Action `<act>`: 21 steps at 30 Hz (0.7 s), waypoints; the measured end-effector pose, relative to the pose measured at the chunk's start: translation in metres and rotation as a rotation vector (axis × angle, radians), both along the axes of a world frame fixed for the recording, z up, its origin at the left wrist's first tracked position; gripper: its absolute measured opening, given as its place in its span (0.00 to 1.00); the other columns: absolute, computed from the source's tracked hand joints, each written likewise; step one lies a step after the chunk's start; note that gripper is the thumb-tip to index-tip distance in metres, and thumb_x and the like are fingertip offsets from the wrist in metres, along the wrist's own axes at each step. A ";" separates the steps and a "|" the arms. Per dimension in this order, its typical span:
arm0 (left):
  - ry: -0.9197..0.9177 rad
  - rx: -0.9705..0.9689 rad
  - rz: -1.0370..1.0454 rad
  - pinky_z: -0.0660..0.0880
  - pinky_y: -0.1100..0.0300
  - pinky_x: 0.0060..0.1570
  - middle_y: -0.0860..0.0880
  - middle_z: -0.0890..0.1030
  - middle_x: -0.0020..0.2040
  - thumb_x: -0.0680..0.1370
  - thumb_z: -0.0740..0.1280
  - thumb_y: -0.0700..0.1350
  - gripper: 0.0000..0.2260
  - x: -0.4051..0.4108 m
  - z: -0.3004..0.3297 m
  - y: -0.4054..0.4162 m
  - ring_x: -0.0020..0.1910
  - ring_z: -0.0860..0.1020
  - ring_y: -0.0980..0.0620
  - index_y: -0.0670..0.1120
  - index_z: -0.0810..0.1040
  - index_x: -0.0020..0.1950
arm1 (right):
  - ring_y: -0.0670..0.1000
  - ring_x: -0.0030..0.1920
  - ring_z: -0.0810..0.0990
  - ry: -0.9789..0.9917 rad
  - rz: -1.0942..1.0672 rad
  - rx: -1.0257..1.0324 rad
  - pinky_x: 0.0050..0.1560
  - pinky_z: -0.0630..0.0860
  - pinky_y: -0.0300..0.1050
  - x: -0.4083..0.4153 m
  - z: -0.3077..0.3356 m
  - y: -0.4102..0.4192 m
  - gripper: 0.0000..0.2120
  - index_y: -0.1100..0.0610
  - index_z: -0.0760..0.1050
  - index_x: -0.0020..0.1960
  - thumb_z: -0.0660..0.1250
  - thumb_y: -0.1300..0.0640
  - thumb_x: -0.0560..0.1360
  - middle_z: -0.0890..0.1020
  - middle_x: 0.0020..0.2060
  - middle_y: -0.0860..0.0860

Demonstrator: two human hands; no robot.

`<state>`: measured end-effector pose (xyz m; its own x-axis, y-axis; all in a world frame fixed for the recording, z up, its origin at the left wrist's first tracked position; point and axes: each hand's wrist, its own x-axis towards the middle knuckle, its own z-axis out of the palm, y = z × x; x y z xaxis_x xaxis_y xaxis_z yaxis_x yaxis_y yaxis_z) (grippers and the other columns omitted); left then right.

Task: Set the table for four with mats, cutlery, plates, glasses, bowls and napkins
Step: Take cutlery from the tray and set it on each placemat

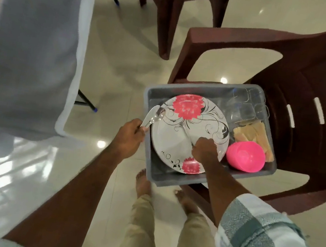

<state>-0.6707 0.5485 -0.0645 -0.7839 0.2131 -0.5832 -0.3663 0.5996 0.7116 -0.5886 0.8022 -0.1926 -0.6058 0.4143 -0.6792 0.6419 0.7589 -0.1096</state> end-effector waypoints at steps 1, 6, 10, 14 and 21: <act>0.003 -0.003 0.016 0.68 0.54 0.36 0.50 0.74 0.33 0.83 0.63 0.42 0.11 0.006 0.000 0.000 0.32 0.70 0.49 0.47 0.72 0.40 | 0.61 0.57 0.79 0.006 0.045 -0.005 0.55 0.78 0.52 0.001 -0.002 0.000 0.16 0.58 0.76 0.58 0.69 0.55 0.72 0.79 0.56 0.59; 0.028 -0.057 0.039 0.69 0.54 0.37 0.49 0.74 0.35 0.83 0.63 0.46 0.11 0.039 0.012 0.009 0.34 0.71 0.48 0.48 0.72 0.40 | 0.58 0.51 0.81 0.208 -0.090 -0.124 0.53 0.79 0.51 0.015 0.021 0.000 0.03 0.52 0.77 0.48 0.67 0.58 0.75 0.82 0.49 0.53; 0.064 -0.032 0.124 0.72 0.58 0.37 0.48 0.80 0.36 0.83 0.63 0.42 0.10 0.052 0.048 0.027 0.33 0.75 0.51 0.42 0.76 0.43 | 0.51 0.43 0.81 0.512 -0.213 -0.395 0.44 0.75 0.44 0.005 0.077 0.010 0.08 0.51 0.78 0.42 0.69 0.63 0.76 0.82 0.39 0.48; 0.111 -0.001 0.275 0.70 0.68 0.27 0.46 0.82 0.40 0.82 0.63 0.41 0.09 0.062 0.101 0.026 0.32 0.77 0.53 0.40 0.79 0.46 | 0.44 0.41 0.80 0.676 -0.112 -0.651 0.48 0.77 0.42 -0.022 0.158 -0.001 0.04 0.55 0.82 0.47 0.71 0.62 0.76 0.83 0.39 0.44; 0.138 0.078 0.602 0.77 0.57 0.38 0.41 0.85 0.44 0.81 0.66 0.41 0.08 0.098 0.197 -0.059 0.44 0.85 0.46 0.37 0.81 0.47 | 0.49 0.31 0.79 0.458 -0.074 -1.163 0.31 0.74 0.40 -0.049 0.287 -0.108 0.06 0.67 0.76 0.48 0.72 0.68 0.75 0.80 0.34 0.57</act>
<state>-0.5725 0.4893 0.1324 -0.8470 -0.2518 -0.4681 -0.5252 0.2606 0.8101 -0.6373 0.6938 0.0939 -0.8838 -0.2456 -0.3981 0.4044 0.0266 -0.9142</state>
